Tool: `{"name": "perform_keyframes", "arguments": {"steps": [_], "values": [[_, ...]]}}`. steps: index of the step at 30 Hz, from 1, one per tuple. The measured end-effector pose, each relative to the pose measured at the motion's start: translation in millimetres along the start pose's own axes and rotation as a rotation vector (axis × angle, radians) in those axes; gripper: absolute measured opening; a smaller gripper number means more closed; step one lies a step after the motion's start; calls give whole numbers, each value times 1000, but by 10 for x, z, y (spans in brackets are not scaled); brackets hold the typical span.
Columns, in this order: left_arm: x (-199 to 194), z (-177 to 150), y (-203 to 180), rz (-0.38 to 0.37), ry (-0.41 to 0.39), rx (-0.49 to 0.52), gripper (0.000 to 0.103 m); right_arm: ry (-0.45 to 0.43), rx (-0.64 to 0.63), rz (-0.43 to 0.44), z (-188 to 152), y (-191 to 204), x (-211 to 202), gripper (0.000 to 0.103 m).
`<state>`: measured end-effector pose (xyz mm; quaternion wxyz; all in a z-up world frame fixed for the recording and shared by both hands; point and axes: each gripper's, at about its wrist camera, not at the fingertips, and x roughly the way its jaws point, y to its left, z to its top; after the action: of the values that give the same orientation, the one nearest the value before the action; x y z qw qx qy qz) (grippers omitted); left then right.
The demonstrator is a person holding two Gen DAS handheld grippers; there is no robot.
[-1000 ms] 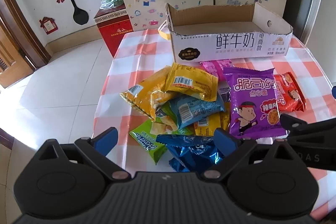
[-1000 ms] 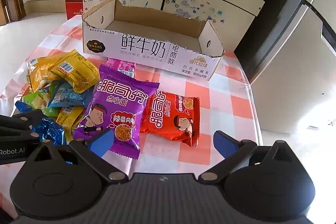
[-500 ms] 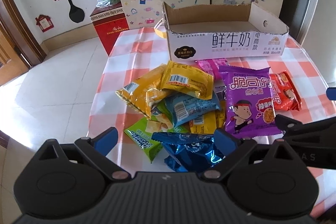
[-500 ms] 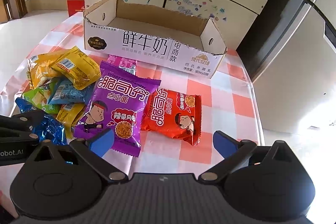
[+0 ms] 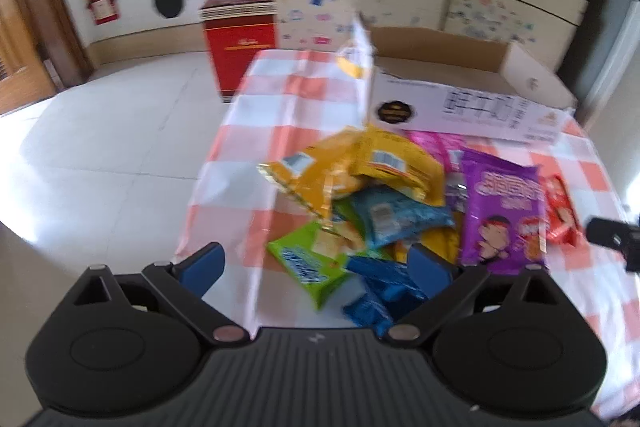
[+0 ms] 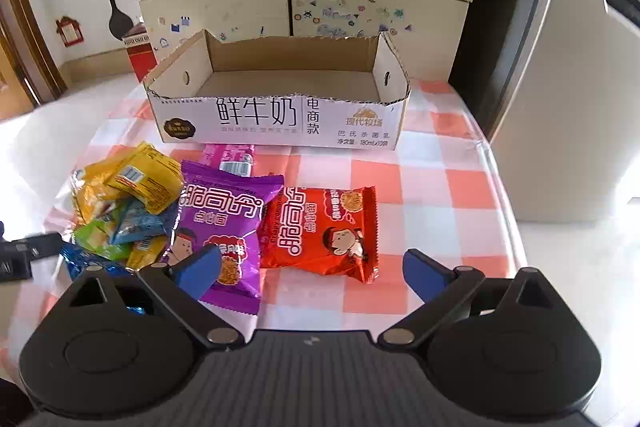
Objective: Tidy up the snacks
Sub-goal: 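Grasp the blue foil bag with the left gripper while the right gripper grasps the purple bag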
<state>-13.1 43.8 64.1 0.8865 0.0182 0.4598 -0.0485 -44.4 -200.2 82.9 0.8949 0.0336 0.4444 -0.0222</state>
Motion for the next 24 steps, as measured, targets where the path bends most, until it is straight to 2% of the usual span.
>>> {"name": "perform_keyframes", "arguments": {"steps": [4, 7, 9, 12, 17, 24], "values": [[36, -106, -139, -103, 19, 54, 97, 0, 9, 29, -3, -5, 10, 97], [71, -199, -314, -137, 22, 137, 97, 1, 17, 62, 2, 14, 23, 95], [109, -255, -416, -133, 24, 182, 97, -1, 13, 75, 10, 46, 40, 94], [199, -307, -501, -87, 29, 213, 97, 7, -11, 92, 22, 104, 89, 92], [290, -308, -451, -54, 26, 166, 97, 30, -47, 116, 46, 185, 200, 90], [400, -321, -440, -58, 25, 135, 93, 54, -65, 131, 65, 306, 370, 87]]}}
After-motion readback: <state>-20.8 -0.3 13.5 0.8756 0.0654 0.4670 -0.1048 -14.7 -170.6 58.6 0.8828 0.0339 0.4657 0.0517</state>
